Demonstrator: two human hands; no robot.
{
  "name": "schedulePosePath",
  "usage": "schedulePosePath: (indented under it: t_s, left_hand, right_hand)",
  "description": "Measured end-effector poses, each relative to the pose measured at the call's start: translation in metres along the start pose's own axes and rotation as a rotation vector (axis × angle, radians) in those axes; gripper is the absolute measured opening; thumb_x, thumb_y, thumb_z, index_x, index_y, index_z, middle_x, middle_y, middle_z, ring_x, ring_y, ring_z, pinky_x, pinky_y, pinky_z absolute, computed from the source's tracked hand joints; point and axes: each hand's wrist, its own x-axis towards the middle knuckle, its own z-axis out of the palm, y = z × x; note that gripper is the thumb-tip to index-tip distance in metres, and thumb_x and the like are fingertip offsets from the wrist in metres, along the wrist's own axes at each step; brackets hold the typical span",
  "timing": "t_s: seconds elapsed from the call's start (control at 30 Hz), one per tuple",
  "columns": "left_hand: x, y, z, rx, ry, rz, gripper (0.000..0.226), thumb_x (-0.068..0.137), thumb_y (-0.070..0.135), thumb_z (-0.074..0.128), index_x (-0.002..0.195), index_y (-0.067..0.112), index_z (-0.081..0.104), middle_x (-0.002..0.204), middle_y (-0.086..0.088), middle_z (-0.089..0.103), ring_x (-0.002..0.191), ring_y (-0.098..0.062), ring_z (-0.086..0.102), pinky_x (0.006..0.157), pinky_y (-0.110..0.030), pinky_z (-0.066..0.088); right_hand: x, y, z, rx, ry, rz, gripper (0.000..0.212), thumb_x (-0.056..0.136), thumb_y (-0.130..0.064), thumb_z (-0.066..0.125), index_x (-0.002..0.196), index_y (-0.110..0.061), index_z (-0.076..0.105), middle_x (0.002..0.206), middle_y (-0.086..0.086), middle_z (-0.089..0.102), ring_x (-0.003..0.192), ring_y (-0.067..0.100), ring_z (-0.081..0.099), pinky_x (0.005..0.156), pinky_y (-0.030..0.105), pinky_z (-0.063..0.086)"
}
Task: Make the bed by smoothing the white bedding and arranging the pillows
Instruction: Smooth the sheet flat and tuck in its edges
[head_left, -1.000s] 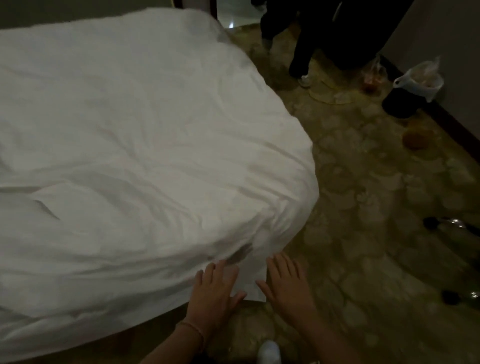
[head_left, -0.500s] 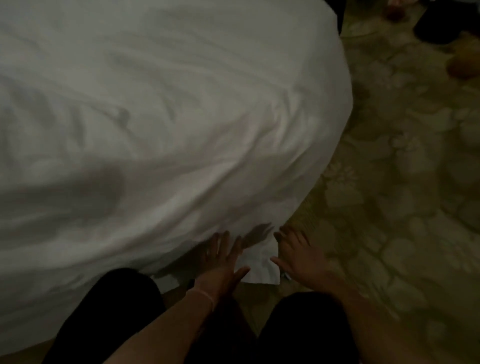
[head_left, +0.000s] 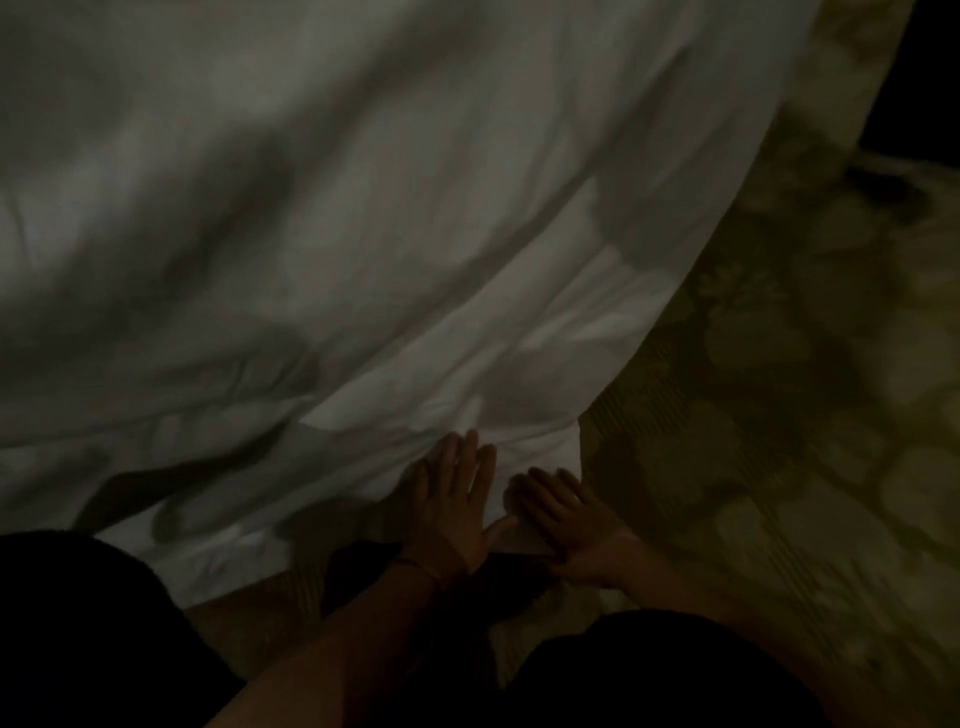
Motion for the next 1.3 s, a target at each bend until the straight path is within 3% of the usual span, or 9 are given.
schedulePosePath:
  t_s: [0.13, 0.23, 0.4, 0.57, 0.73, 0.87, 1.0, 1.13, 1.3]
  left_hand:
    - [0.003, 0.002, 0.004, 0.035, 0.025, -0.031, 0.085, 0.089, 0.072, 0.03, 0.151, 0.014, 0.04, 0.159, -0.014, 0.033, 0.142, -0.036, 0.037, 0.106, -0.054, 0.027]
    - [0.006, -0.001, 0.003, 0.059, 0.054, -0.033, 0.088, 0.089, 0.074, 0.03, 0.153, 0.014, 0.036, 0.16, -0.014, 0.031, 0.144, -0.034, 0.034, 0.106, -0.054, 0.028]
    - [0.013, -0.014, 0.004, 0.083, 0.142, 0.0, 0.089, 0.088, 0.077, 0.031, 0.151, 0.014, 0.039, 0.157, -0.011, 0.038, 0.141, -0.03, 0.033, 0.106, -0.052, 0.027]
    - [0.013, -0.014, 0.008, 0.107, 0.218, 0.009, 0.089, 0.09, 0.076, 0.034, 0.152, 0.012, 0.038, 0.158, -0.011, 0.034, 0.143, -0.03, 0.032, 0.106, -0.052, 0.032]
    - [0.008, -0.009, -0.002, 0.064, 0.221, 0.025, 0.086, 0.094, 0.074, 0.02, 0.148, 0.012, 0.046, 0.153, -0.01, 0.043, 0.136, -0.031, 0.048, 0.102, -0.051, 0.042]
    - [0.01, -0.008, -0.006, 0.005, 0.195, 0.003, 0.095, 0.09, 0.08, 0.019, 0.148, 0.01, 0.045, 0.151, -0.011, 0.047, 0.132, -0.031, 0.049, 0.103, -0.05, 0.037]
    - [0.012, 0.012, -0.022, -0.124, 0.235, -0.008, 0.101, 0.081, 0.086, 0.03, 0.141, 0.008, 0.052, 0.137, -0.013, 0.056, 0.122, -0.032, 0.048, 0.1, -0.048, 0.033]
    - [0.01, 0.039, -0.065, -0.163, 0.253, 0.034, 0.079, 0.091, 0.077, 0.03, 0.101, 0.011, 0.07, 0.094, -0.01, 0.066, 0.085, -0.032, 0.065, 0.076, -0.039, 0.044]
    - [-0.022, 0.061, -0.165, -0.35, -0.064, 0.047, 0.082, 0.082, 0.085, 0.028, 0.118, 0.021, 0.065, 0.115, -0.005, 0.07, 0.108, -0.027, 0.064, 0.083, -0.032, 0.044]
  right_hand:
    - [0.022, -0.001, 0.03, -0.042, 0.278, 0.053, 0.051, 0.097, -0.047, 0.039, 0.131, -0.013, 0.055, 0.129, 0.009, 0.065, 0.117, 0.031, 0.063, 0.102, 0.05, 0.036]
    - [0.038, -0.004, 0.033, -0.049, 0.495, 0.096, 0.054, 0.097, -0.059, 0.042, 0.11, -0.015, 0.069, 0.11, 0.008, 0.07, 0.094, 0.028, 0.066, 0.08, 0.043, 0.049]
    - [0.051, 0.005, 0.03, -0.171, 0.503, 0.095, 0.053, 0.088, -0.064, 0.054, 0.106, -0.015, 0.054, 0.098, 0.007, 0.064, 0.083, 0.028, 0.061, 0.071, 0.04, 0.042]
    - [0.055, 0.007, 0.032, -0.149, 0.569, 0.049, 0.041, 0.102, -0.045, 0.045, 0.095, -0.01, 0.066, 0.092, 0.011, 0.061, 0.077, 0.028, 0.055, 0.064, 0.04, 0.043]
    - [0.055, 0.012, 0.022, -0.107, 0.592, -0.003, 0.029, 0.102, -0.041, 0.035, 0.097, -0.015, 0.047, 0.074, 0.007, 0.061, 0.053, 0.026, 0.057, 0.044, 0.03, 0.039]
    - [0.044, 0.009, -0.019, -0.072, 0.672, 0.093, 0.047, 0.104, -0.056, 0.023, 0.096, -0.019, 0.049, 0.065, 0.002, 0.064, 0.04, 0.022, 0.053, 0.036, 0.021, 0.028]
    - [0.027, 0.031, -0.09, -0.042, 0.668, 0.063, 0.058, 0.104, -0.055, 0.025, 0.083, -0.016, 0.063, 0.064, 0.005, 0.064, 0.042, 0.026, 0.057, 0.032, 0.024, 0.039]
    - [0.006, 0.034, -0.173, -0.209, 0.631, 0.046, 0.046, 0.103, -0.051, 0.029, 0.089, -0.016, 0.055, 0.063, 0.008, 0.063, 0.039, 0.03, 0.054, 0.032, 0.025, 0.033]
    - [-0.032, 0.013, -0.263, -0.145, 0.536, 0.179, 0.064, 0.104, -0.053, 0.023, 0.072, -0.014, 0.062, 0.062, 0.005, 0.059, 0.035, 0.026, 0.051, 0.035, 0.023, 0.026]
